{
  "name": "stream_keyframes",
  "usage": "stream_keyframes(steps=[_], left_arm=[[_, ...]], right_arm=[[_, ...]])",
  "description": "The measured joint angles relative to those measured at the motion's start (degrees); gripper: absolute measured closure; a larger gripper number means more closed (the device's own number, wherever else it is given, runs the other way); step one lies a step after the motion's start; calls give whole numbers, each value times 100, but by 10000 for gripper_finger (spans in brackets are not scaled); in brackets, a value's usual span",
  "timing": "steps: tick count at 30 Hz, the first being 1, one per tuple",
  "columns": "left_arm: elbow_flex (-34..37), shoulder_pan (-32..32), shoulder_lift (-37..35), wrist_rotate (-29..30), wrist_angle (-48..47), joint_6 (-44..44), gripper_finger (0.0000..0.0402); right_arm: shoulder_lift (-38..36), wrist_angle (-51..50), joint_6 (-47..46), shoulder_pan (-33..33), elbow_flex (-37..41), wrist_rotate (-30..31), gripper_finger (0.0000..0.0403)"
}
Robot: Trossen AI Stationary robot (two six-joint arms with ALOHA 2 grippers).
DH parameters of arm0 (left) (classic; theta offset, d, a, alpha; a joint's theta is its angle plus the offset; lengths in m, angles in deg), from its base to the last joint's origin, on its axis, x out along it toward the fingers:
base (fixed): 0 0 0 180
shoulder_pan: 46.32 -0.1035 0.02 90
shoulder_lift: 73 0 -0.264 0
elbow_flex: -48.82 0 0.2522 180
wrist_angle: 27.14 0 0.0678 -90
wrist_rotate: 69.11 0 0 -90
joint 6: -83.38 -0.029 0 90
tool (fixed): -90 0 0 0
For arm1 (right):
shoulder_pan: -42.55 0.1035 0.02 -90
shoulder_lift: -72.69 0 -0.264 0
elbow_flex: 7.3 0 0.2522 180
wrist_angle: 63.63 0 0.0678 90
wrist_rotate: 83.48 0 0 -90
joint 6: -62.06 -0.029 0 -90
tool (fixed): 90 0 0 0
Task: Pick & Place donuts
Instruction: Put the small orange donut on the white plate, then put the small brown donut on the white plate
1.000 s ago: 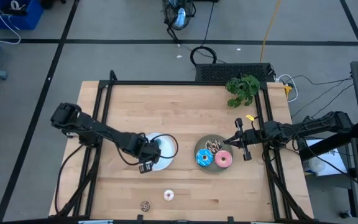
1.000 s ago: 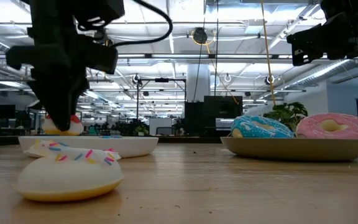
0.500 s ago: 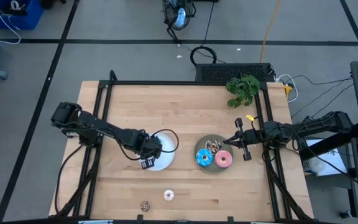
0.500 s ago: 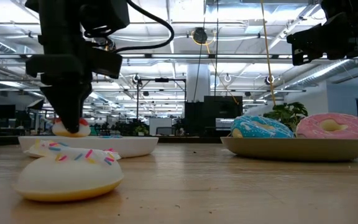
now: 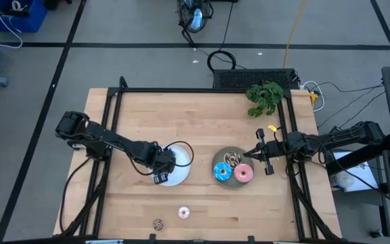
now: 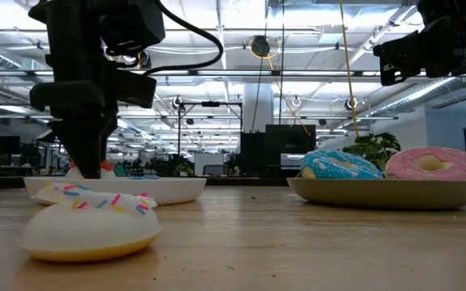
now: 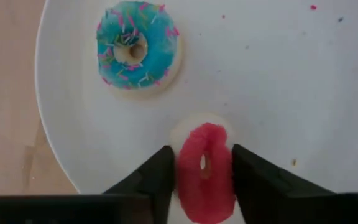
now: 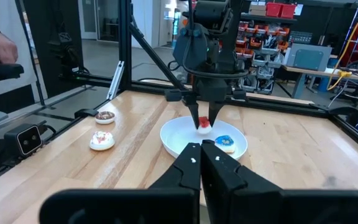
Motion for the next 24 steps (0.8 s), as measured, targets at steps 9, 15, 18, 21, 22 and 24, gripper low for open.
stream_keyframes(steps=[9, 15, 18, 21, 22, 24], left_arm=[[0, 0, 0, -33, 63, -22, 128], [0, 0, 0, -37, 60, -229, 76], [-3, 0, -2, -31, 58, -265, 60], [-187, 0, -2, -28, -141, -412, 51], [-317, 0, -2, -25, -291, -457, 49], [-663, 0, -2, 28, -681, -528, 46]], right_arm=[[0, 0, 0, 0, 0, 0, 403], [0, 0, 0, 0, 0, -1, 403], [0, 0, 2, 0, 0, -1, 403], [0, 0, 31, 0, 0, -1, 403], [0, 0, 38, 0, 0, 0, 403], [0, 0, 48, 0, 0, -1, 403]])
